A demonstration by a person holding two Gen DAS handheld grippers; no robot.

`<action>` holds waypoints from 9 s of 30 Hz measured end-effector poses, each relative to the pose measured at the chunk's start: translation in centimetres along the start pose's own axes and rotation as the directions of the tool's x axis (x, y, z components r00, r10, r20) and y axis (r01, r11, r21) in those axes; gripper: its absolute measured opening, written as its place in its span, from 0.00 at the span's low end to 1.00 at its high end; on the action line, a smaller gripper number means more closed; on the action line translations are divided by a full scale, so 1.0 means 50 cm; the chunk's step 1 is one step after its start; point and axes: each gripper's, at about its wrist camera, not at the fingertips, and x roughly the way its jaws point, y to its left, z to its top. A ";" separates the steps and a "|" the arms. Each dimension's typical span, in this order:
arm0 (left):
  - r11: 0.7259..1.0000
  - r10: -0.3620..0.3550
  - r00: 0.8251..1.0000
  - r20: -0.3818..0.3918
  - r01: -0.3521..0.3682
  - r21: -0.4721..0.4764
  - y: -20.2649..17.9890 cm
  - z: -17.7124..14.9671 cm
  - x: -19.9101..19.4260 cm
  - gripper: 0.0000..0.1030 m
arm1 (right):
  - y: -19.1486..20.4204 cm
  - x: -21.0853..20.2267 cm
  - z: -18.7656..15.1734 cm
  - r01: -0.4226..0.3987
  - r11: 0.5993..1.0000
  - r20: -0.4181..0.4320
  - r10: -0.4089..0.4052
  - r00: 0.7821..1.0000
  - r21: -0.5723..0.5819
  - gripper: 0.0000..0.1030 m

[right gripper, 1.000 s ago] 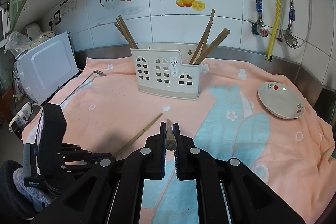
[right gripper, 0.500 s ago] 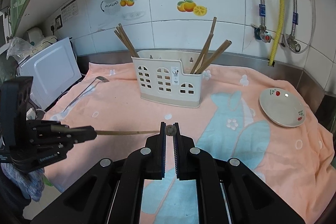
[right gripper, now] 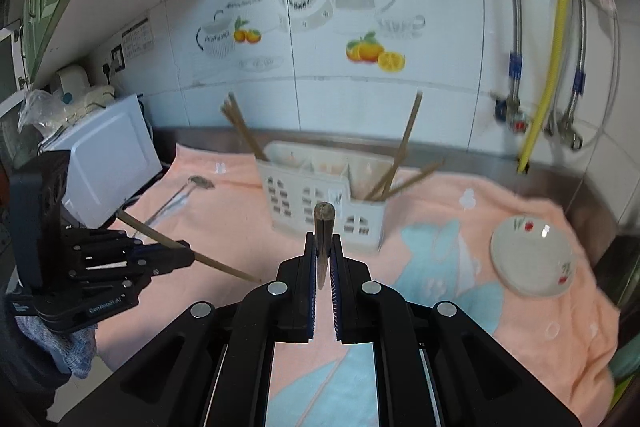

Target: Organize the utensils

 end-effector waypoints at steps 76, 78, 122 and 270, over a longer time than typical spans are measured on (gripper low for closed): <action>0.991 0.128 0.989 -0.081 -0.130 -0.024 0.126 0.259 0.133 0.18 | -0.095 0.229 0.177 0.069 0.995 -0.132 -0.060 0.989 0.067 0.07; 0.991 0.127 0.989 -0.081 -0.129 -0.022 0.125 0.259 0.131 0.20 | -0.094 0.226 0.177 0.068 0.995 -0.128 -0.060 0.990 0.066 0.07; 0.983 0.179 0.974 0.137 -0.172 -0.065 0.080 0.105 -0.138 0.95 | -0.022 -0.029 0.049 0.149 0.989 0.053 -0.150 0.987 0.017 0.87; 0.980 0.194 0.966 0.172 -0.182 -0.079 0.016 -0.125 -0.201 0.95 | 0.079 -0.103 -0.177 0.166 0.984 0.063 -0.170 0.983 0.066 0.93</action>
